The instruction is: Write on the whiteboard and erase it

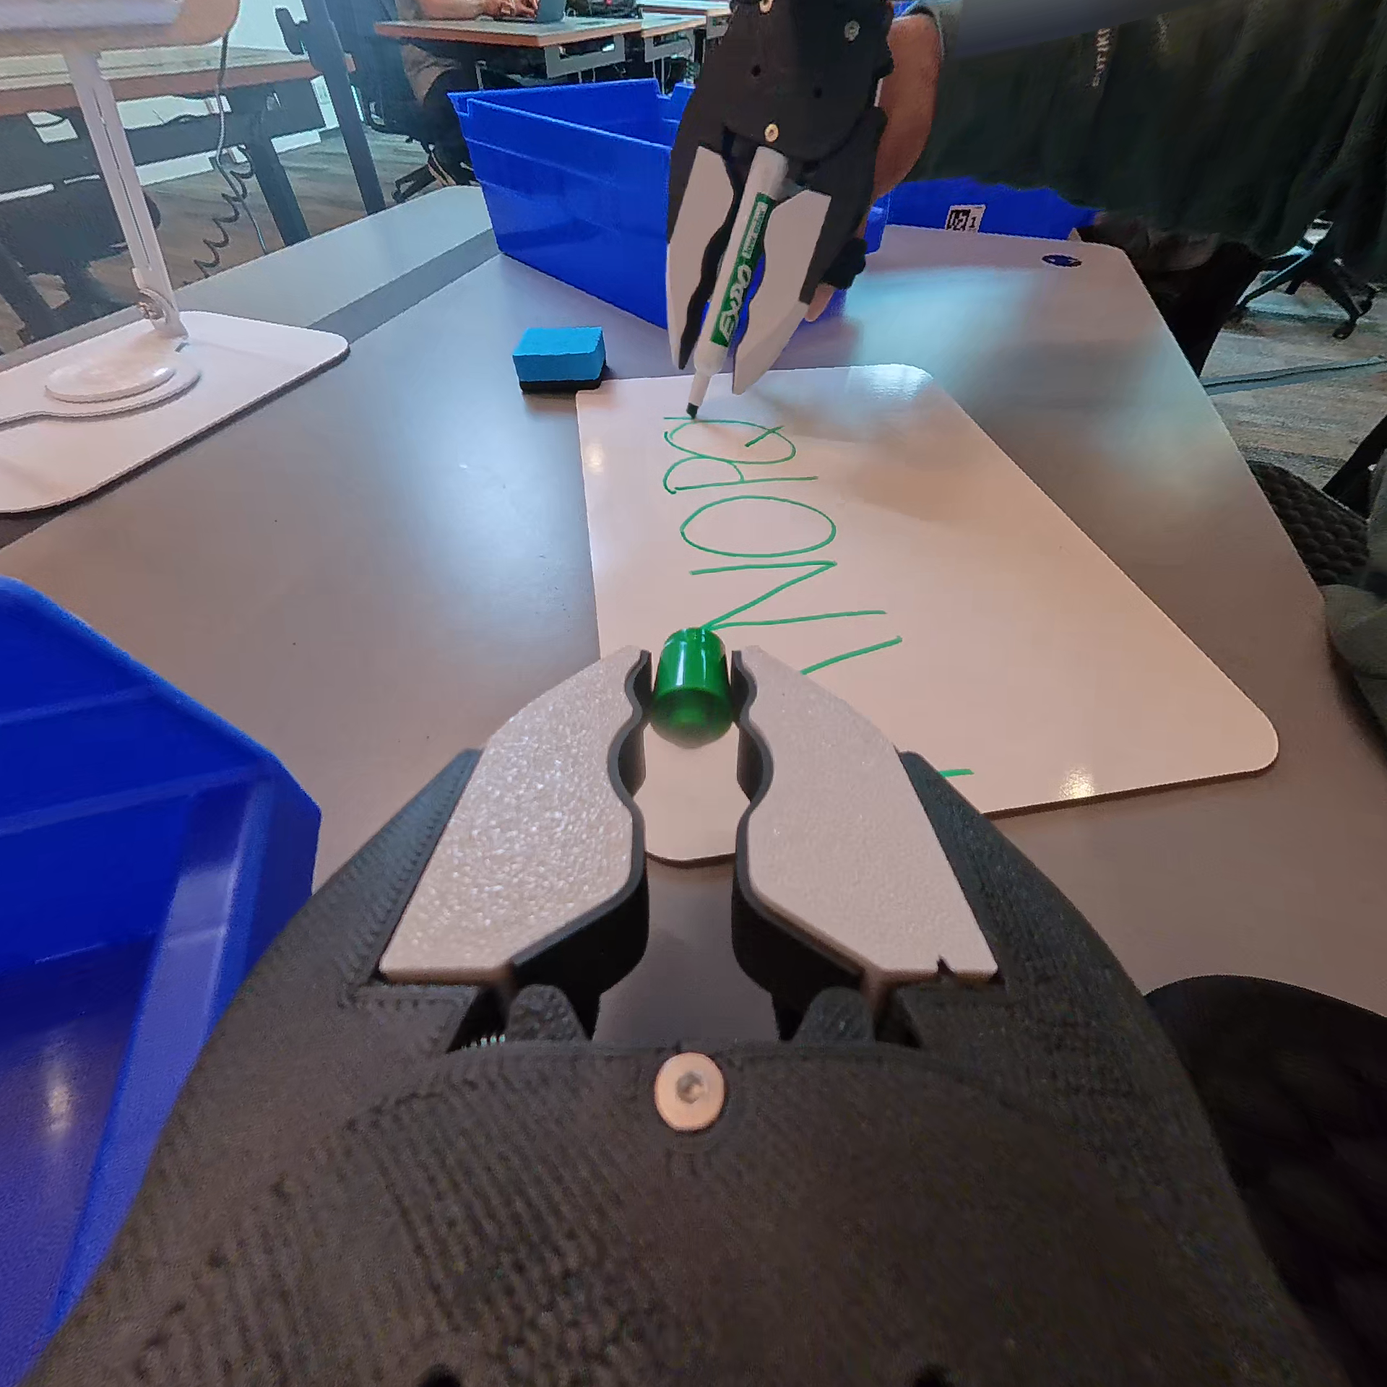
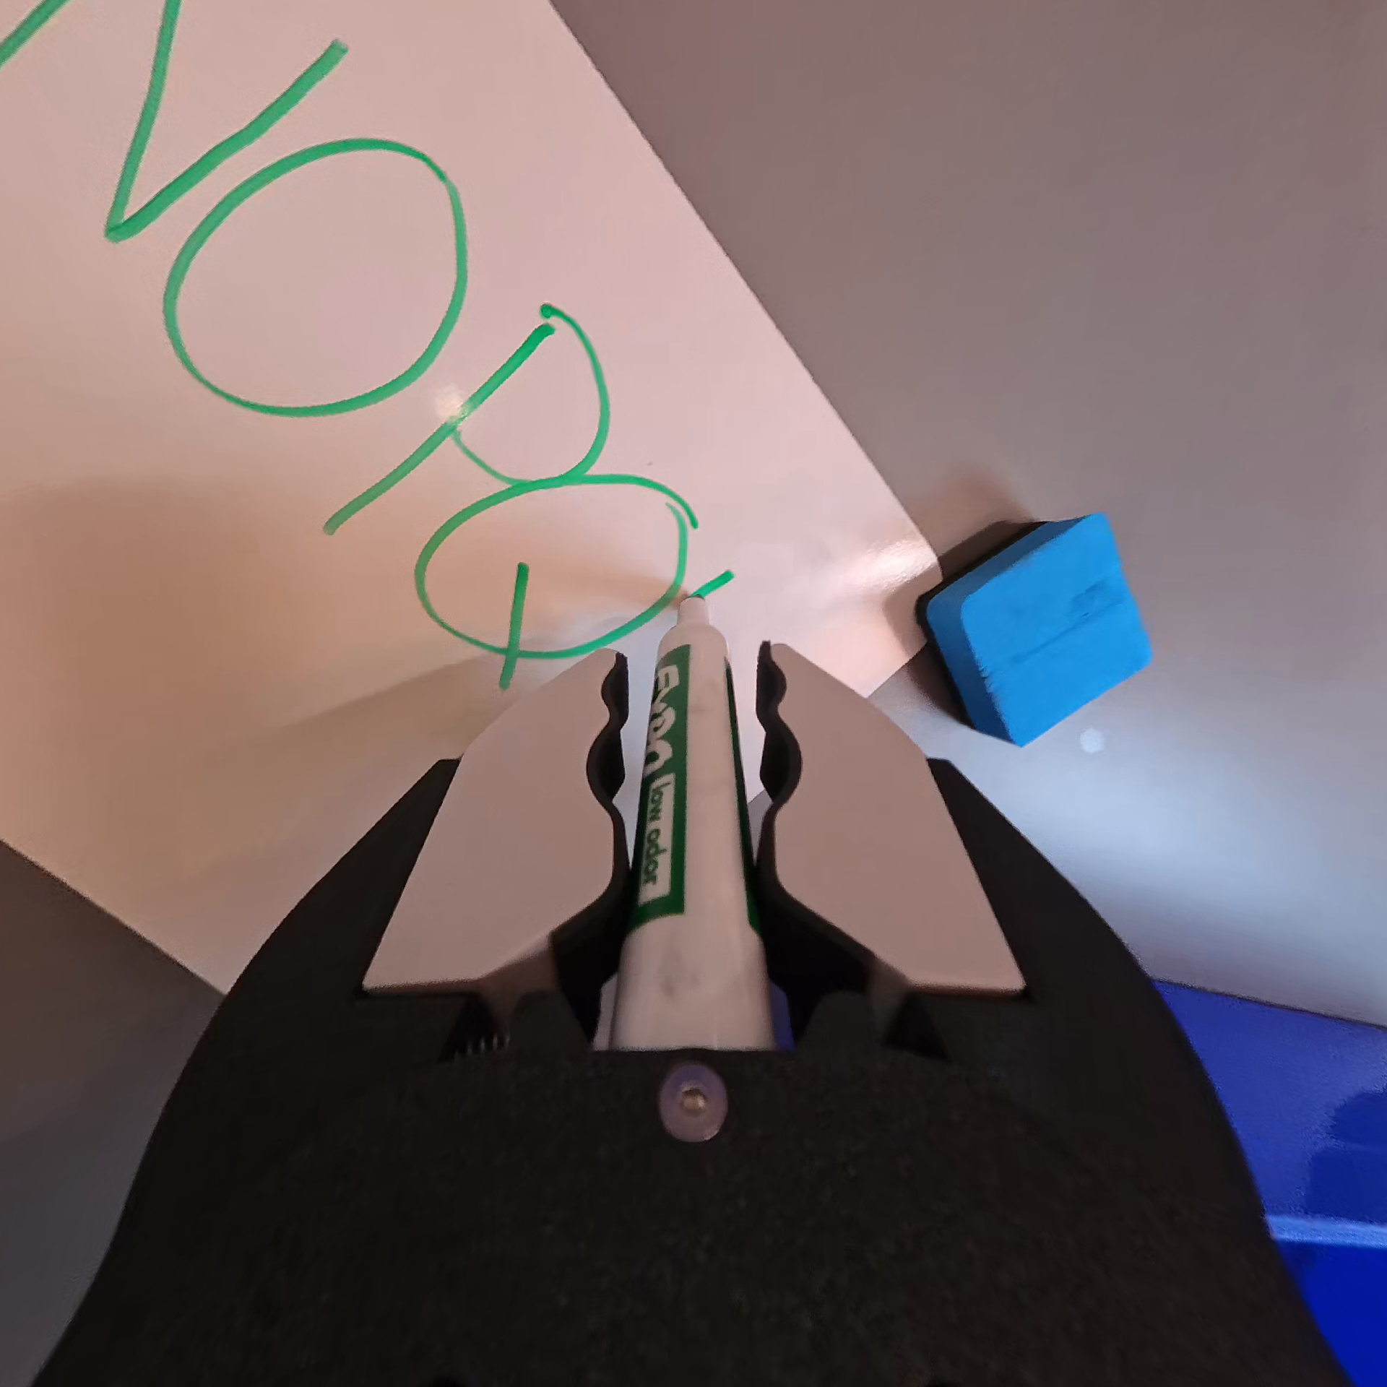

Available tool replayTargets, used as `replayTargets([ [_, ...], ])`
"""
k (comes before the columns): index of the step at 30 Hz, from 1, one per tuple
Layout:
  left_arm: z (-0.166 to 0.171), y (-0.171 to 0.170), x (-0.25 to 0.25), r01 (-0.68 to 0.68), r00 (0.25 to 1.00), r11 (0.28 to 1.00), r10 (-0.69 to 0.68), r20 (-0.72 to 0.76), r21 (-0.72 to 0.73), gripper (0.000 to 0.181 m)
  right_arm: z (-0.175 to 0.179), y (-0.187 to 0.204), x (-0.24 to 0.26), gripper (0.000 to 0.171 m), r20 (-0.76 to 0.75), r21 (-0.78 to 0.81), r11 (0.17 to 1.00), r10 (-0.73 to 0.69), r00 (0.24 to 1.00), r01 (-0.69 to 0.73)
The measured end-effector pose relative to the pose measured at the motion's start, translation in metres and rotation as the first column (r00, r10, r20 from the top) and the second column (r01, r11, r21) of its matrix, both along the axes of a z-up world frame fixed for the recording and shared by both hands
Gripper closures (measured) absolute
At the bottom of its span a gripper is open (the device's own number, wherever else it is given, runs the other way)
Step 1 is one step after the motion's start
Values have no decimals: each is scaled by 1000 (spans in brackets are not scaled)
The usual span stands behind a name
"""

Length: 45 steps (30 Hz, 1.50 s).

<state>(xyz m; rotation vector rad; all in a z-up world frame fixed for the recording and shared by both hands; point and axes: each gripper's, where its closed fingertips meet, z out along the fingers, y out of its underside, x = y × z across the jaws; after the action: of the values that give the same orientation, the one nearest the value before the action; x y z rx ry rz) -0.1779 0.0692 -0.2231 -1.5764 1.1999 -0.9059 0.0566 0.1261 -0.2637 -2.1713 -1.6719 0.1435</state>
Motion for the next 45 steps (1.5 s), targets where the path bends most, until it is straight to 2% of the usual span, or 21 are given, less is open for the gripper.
replayTargets([
  [9,0,-1,0,1,1000,1000,-1,-4,3,161,0,-28,10,137,1,-24,1000,-2,1000,2],
  [32,0,-3,-1,-2,1000,1000,2,-6,4,161,-1,-32,11,137,-2,-25,1000,-7,1000,7],
  [38,0,-4,-1,-2,1000,1000,2,-5,3,161,6,-25,6,137,-36,-3,1000,-10,999,10],
  [45,0,-4,-2,-2,1000,1000,2,-4,0,161,10,4,-1,137,-67,53,998,-34,997,38],
])
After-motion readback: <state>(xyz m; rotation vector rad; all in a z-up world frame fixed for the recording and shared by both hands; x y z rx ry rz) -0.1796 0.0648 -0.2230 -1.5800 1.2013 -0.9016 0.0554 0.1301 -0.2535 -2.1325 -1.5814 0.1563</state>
